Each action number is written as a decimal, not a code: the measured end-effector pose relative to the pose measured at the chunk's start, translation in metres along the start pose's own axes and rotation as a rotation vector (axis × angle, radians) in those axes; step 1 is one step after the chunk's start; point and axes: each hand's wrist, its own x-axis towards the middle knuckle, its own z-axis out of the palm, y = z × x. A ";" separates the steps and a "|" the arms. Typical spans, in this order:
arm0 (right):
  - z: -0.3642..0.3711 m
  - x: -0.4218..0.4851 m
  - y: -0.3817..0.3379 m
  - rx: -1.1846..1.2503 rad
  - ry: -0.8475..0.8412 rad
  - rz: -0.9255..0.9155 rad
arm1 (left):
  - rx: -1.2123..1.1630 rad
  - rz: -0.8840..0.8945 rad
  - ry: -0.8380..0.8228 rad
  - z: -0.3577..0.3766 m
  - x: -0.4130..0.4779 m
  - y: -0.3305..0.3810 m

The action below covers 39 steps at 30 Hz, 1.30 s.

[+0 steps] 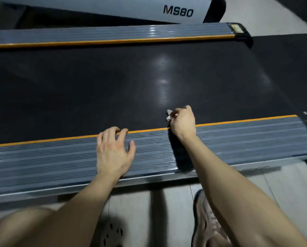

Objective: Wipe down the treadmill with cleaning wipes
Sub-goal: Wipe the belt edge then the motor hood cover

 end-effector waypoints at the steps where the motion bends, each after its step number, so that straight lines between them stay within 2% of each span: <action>1: 0.005 -0.004 -0.006 0.003 -0.082 -0.094 | -0.003 -0.004 0.011 0.001 -0.002 -0.001; 3: 0.008 -0.004 -0.008 -0.018 -0.261 -0.319 | -0.005 0.002 0.023 0.000 -0.003 0.000; 5: -0.001 0.025 0.008 -0.069 -0.271 -0.427 | -0.016 0.003 0.016 -0.002 -0.002 -0.002; 7: -0.024 0.067 0.041 -0.179 -0.100 -0.311 | -0.016 -0.003 0.021 -0.002 -0.003 -0.005; 9: -0.049 0.096 0.077 -0.218 0.143 -0.024 | -0.009 0.011 0.020 0.001 -0.002 -0.004; 10: -0.051 0.099 0.082 -0.178 0.202 0.069 | -0.011 0.013 0.022 0.002 -0.001 -0.005; 11: -0.045 0.090 0.073 -0.140 0.190 0.037 | -0.013 0.011 0.022 0.003 -0.001 -0.006; 12: -0.031 0.074 0.053 -0.103 0.086 -0.100 | -0.012 0.010 0.019 0.002 -0.001 -0.006; 15: -0.001 0.026 0.006 0.008 -0.409 -0.591 | -0.013 0.006 0.003 0.000 -0.001 -0.005; 16: -0.004 0.027 0.000 -0.001 -0.475 -0.668 | -0.017 0.006 0.007 0.000 -0.001 -0.005; 17: -0.013 0.042 0.005 -0.038 -0.443 -0.659 | -0.024 0.008 0.011 0.000 -0.002 -0.005; 18: -0.023 0.064 0.018 -0.095 -0.349 -0.575 | -0.030 0.011 0.015 0.001 -0.001 -0.005; 21: -0.061 0.116 0.061 -0.246 0.023 -0.123 | -0.036 0.018 0.026 0.001 -0.001 -0.005; 22: -0.063 0.117 0.062 -0.226 0.071 -0.071 | -0.035 0.018 0.021 0.002 -0.001 -0.005; 23: -0.056 0.106 0.052 -0.196 0.059 -0.128 | -0.036 0.016 0.015 0.001 -0.002 -0.005; 27: -0.006 0.044 0.000 0.012 -0.231 -0.524 | -0.038 0.017 -0.003 0.000 -0.002 -0.005; 31: 0.012 0.038 0.005 0.035 -0.226 -0.515 | -0.043 0.019 -0.009 0.001 -0.001 -0.005; 34: 0.001 0.054 0.012 -0.024 -0.256 -0.688 | -0.046 0.016 -0.011 0.001 -0.001 -0.005; 35: -0.006 0.073 0.017 -0.082 -0.225 -0.692 | -0.046 0.016 -0.011 0.001 -0.001 -0.005; 36: -0.014 0.098 0.026 -0.143 -0.131 -0.621 | -0.048 0.018 -0.010 0.001 -0.001 -0.005; 39: -0.039 0.162 0.056 -0.209 0.155 -0.119 | -0.046 0.019 -0.008 0.001 -0.002 -0.005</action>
